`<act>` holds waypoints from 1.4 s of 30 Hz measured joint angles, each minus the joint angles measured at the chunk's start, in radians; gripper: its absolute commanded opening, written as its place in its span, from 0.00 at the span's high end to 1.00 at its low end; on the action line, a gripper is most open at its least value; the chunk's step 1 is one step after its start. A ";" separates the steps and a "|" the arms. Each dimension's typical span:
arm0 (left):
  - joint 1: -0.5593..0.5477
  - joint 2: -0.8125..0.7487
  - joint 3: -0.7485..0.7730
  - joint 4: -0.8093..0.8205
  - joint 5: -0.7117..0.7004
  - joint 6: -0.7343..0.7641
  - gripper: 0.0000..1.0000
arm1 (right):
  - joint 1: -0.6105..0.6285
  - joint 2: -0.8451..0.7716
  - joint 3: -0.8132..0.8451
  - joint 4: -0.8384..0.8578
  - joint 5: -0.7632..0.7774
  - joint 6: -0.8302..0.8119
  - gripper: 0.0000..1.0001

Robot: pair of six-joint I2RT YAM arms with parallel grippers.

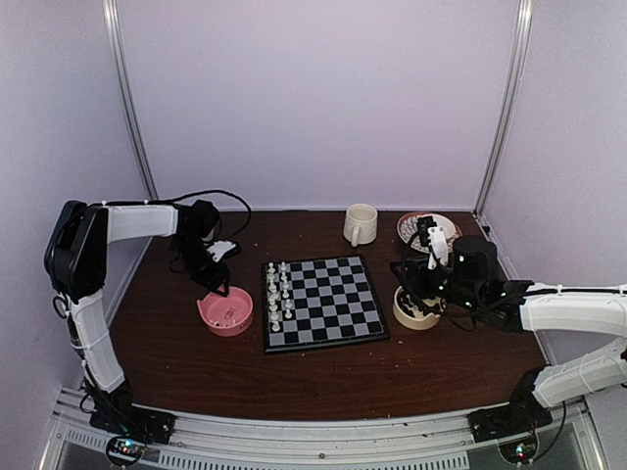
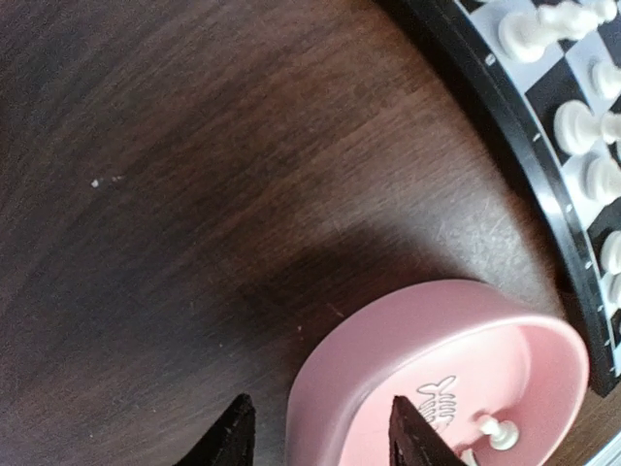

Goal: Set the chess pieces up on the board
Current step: Adjust the storage box at the center of the board.

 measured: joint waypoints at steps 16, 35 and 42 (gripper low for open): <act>0.007 0.007 -0.030 -0.002 -0.066 -0.028 1.00 | 0.000 0.000 -0.002 0.000 -0.001 0.000 0.65; 0.037 -0.271 -0.349 0.103 -0.097 -0.232 1.00 | 0.000 0.002 -0.002 0.003 -0.031 0.004 0.65; 0.038 -0.211 -0.313 0.091 -0.086 -0.233 0.90 | 0.000 0.002 -0.002 0.003 -0.031 0.004 0.65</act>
